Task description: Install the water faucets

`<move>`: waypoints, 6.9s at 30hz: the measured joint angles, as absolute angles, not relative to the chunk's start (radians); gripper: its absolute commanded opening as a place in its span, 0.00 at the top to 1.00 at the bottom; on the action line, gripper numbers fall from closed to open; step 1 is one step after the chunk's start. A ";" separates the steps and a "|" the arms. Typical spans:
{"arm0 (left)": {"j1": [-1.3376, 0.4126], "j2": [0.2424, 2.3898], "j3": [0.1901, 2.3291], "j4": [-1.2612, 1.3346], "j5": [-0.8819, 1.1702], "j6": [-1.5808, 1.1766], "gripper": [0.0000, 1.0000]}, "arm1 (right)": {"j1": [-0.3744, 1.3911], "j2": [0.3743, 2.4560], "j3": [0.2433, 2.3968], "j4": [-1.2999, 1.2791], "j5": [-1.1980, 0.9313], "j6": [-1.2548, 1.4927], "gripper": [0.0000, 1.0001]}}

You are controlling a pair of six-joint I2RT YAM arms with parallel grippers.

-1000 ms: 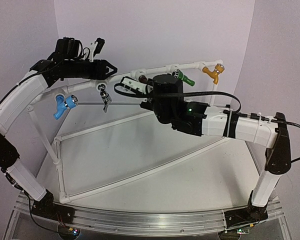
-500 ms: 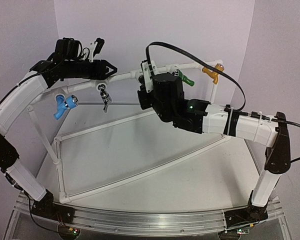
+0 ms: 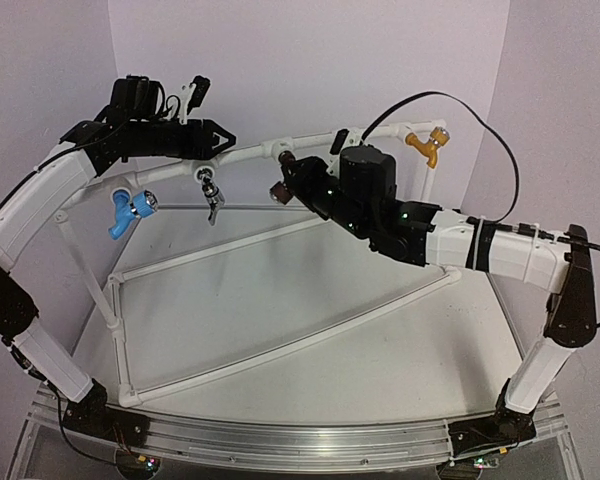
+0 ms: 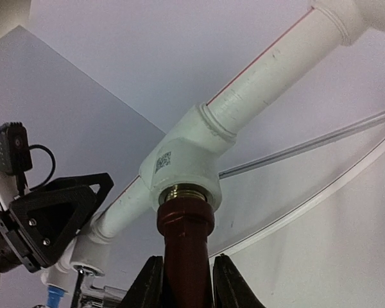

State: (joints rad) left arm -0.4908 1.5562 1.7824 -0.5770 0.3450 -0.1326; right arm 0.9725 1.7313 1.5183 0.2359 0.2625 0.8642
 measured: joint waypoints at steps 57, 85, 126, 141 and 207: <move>-0.502 1.567 1.819 -0.646 0.354 -0.149 0.44 | 1.113 1.541 1.548 -0.324 0.454 -1.177 0.05; -0.502 1.565 1.819 -0.650 0.355 -0.149 0.44 | 1.147 1.816 1.579 0.282 0.731 -1.703 0.49; -0.502 1.578 1.832 -0.652 0.344 -0.146 0.43 | 0.949 1.675 1.459 0.320 0.252 0.587 0.89; -0.505 1.575 1.832 -0.661 0.363 -0.148 0.44 | 0.878 1.631 1.371 0.336 0.271 0.762 0.02; -0.505 1.574 1.831 -0.657 0.363 -0.148 0.43 | 1.091 1.756 1.544 0.224 0.668 -0.830 0.93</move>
